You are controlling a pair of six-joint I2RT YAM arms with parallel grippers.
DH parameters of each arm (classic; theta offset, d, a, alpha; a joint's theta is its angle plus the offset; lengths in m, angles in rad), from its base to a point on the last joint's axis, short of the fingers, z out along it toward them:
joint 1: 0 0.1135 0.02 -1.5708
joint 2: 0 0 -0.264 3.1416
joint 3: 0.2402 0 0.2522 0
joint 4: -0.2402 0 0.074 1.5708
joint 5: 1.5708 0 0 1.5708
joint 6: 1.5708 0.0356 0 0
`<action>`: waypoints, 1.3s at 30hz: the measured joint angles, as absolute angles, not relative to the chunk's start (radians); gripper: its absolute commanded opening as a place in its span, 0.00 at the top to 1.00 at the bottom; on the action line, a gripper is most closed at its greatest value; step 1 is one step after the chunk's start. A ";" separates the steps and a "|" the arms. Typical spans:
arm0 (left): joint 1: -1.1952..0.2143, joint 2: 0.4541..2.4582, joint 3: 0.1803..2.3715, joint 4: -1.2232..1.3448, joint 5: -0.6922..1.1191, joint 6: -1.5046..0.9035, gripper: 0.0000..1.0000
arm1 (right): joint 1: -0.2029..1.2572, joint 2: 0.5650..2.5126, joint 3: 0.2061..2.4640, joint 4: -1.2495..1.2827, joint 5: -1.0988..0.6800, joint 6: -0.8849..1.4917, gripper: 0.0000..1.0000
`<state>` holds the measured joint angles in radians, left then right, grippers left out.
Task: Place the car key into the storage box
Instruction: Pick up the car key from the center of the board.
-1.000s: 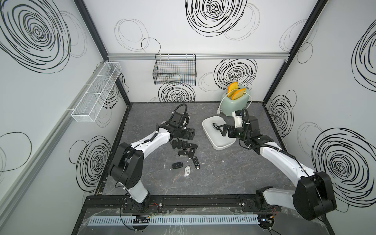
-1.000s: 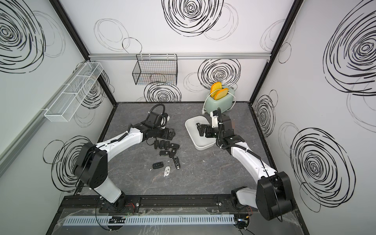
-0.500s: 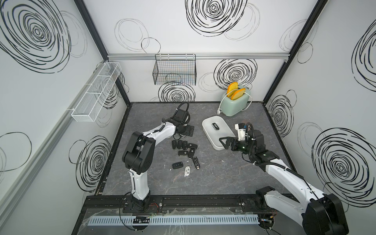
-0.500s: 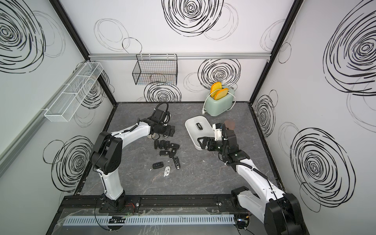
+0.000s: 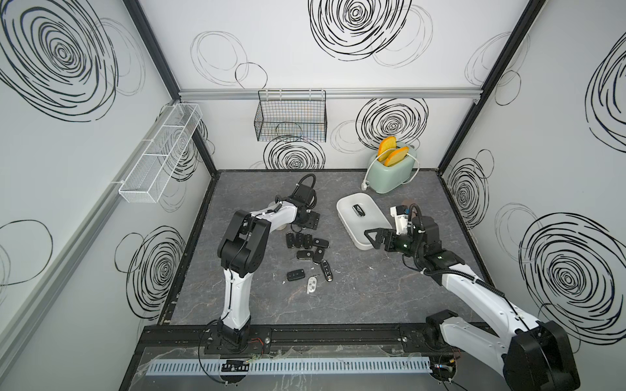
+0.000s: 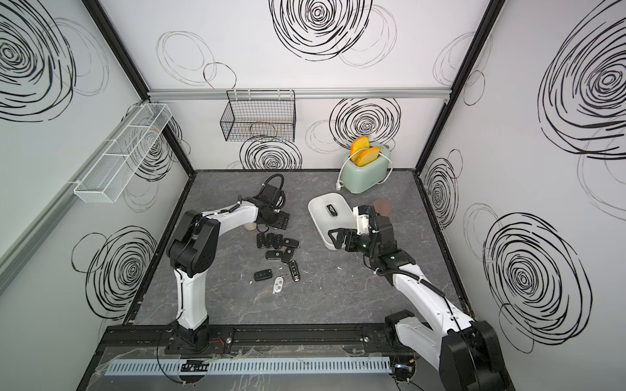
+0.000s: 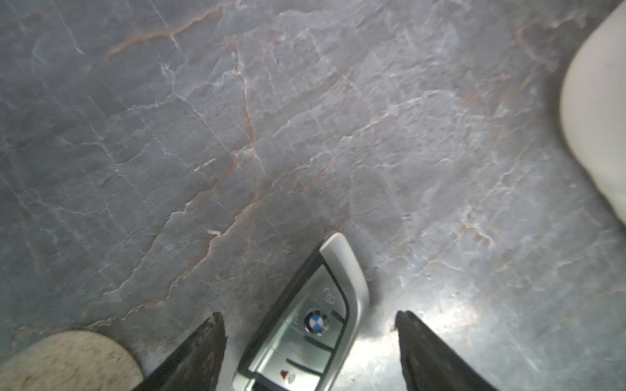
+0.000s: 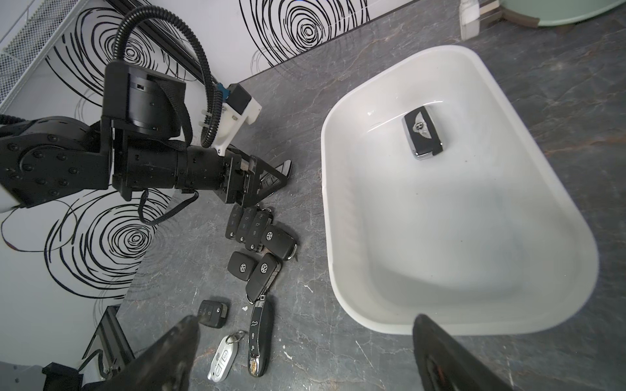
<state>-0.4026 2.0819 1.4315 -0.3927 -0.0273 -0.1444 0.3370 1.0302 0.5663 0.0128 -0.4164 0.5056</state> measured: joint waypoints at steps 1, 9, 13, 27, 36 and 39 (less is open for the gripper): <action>-0.399 2.090 1.433 -0.392 -0.027 -0.145 0.19 | 0.337 1.034 0.566 0.013 -0.418 0.506 0.01; -0.383 2.095 1.430 -0.385 -0.019 -0.146 0.29 | 0.344 1.049 0.566 0.015 -0.419 0.507 0.01; -0.383 2.091 1.414 -0.358 -0.011 -0.148 0.39 | 0.344 1.061 0.566 0.016 -0.416 0.509 0.01; -0.383 2.058 1.357 -0.314 0.007 -0.167 0.60 | 0.356 1.110 0.566 0.016 -0.376 0.512 0.01; -0.385 2.048 1.364 -0.346 0.065 -0.213 0.62 | 0.356 1.216 0.640 -0.005 -0.305 0.467 0.01; -0.393 2.030 1.365 -0.357 0.099 -0.241 0.62 | 0.350 1.234 0.672 -0.018 -0.274 0.444 0.01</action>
<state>-0.3927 2.0296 1.3655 -0.3573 0.0994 -0.2405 0.3504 1.2339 0.6724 -0.0177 -0.2745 0.4438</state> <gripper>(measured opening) 0.435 0.990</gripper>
